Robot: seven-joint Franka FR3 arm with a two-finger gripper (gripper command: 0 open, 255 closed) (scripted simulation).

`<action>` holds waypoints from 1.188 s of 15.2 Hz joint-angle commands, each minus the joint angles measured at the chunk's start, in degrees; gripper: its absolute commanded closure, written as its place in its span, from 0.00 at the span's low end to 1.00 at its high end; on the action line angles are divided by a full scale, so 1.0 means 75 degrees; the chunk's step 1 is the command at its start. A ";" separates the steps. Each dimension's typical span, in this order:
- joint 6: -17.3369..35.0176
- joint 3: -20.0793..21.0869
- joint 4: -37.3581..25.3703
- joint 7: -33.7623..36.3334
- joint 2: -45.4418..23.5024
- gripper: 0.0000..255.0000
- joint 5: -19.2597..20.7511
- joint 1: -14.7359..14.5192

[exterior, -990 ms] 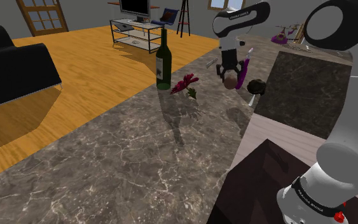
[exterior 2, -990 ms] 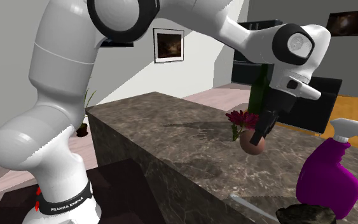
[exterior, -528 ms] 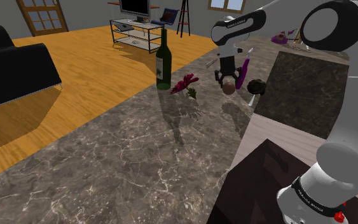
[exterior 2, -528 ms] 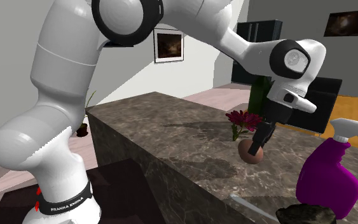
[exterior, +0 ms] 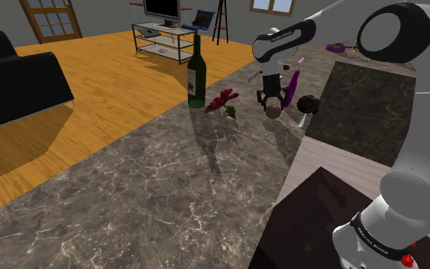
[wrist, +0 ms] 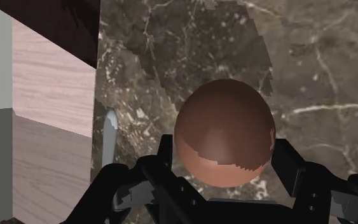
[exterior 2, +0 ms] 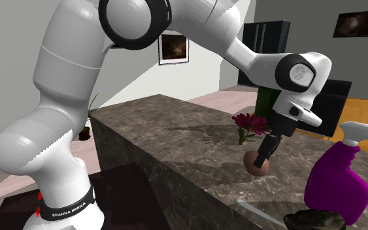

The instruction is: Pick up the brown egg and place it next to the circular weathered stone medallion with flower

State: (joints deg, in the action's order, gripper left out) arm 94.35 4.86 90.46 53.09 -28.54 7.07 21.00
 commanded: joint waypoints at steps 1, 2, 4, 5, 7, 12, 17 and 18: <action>0.0004 0.0000 -0.0002 0.0001 -0.0002 1.00 0.0000 0.0000; 0.0004 0.0000 -0.0002 0.0001 -0.0002 1.00 0.0000 0.0000; 0.0004 0.0000 -0.0002 0.0001 -0.0002 1.00 0.0000 0.0000; 0.0004 0.0000 -0.0002 0.0001 -0.0002 0.00 0.0000 0.0000; 0.0005 0.0000 -0.0001 0.0001 -0.0002 0.00 0.0000 0.0000; -0.0547 0.0010 -0.0670 -0.0019 -0.0119 0.00 -0.0009 -0.0044; -0.1063 0.0015 -0.1342 -0.0038 -0.0275 0.00 -0.0012 -0.0088; -0.1064 0.0015 -0.1342 -0.0038 -0.0275 0.00 -0.0012 -0.0088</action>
State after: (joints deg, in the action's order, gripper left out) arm 86.54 4.97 80.60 52.81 -30.55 6.98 20.35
